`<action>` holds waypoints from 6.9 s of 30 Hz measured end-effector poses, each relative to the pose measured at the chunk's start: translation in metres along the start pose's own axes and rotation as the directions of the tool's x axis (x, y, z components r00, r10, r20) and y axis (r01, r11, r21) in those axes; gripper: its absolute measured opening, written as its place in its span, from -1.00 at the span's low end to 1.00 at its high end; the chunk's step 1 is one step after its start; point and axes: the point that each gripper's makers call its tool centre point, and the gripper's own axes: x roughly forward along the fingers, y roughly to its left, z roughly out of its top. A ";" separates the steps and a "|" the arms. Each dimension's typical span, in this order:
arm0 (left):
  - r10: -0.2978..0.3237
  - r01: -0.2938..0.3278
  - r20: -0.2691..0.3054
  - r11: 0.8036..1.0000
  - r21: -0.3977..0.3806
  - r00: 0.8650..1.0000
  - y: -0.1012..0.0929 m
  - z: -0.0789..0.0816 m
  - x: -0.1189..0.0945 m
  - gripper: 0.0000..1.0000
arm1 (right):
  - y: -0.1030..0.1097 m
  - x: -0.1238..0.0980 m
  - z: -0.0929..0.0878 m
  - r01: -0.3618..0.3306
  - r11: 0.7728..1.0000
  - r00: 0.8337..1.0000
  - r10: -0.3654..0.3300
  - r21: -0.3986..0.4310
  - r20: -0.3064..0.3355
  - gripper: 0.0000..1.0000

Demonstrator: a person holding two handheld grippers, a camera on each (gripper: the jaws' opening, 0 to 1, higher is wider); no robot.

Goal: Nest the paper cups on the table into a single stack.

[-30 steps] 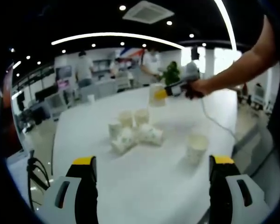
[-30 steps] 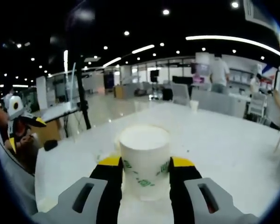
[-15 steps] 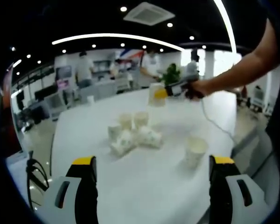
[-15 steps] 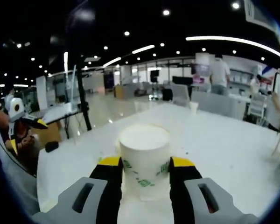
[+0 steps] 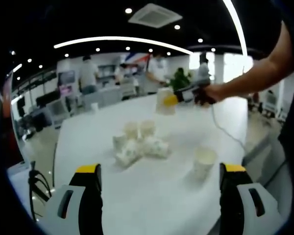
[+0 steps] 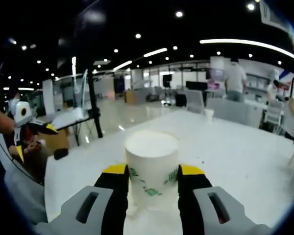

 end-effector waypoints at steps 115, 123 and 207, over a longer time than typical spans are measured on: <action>-0.194 0.186 0.108 0.980 0.075 0.975 -0.086 0.094 0.076 0.41 | 0.165 -0.077 -0.017 -0.216 0.976 0.976 0.216 -0.013 -0.001 -0.29; -0.228 0.219 0.106 0.972 0.088 0.968 -0.097 0.097 0.079 0.20 | 0.174 -0.079 -0.012 -0.244 0.969 0.970 0.244 -0.032 -0.003 -0.29; -0.304 0.360 0.389 0.930 -0.077 0.870 -0.098 0.155 0.052 -0.25 | 0.173 -0.119 0.018 -0.230 0.963 0.960 0.201 0.138 0.196 0.05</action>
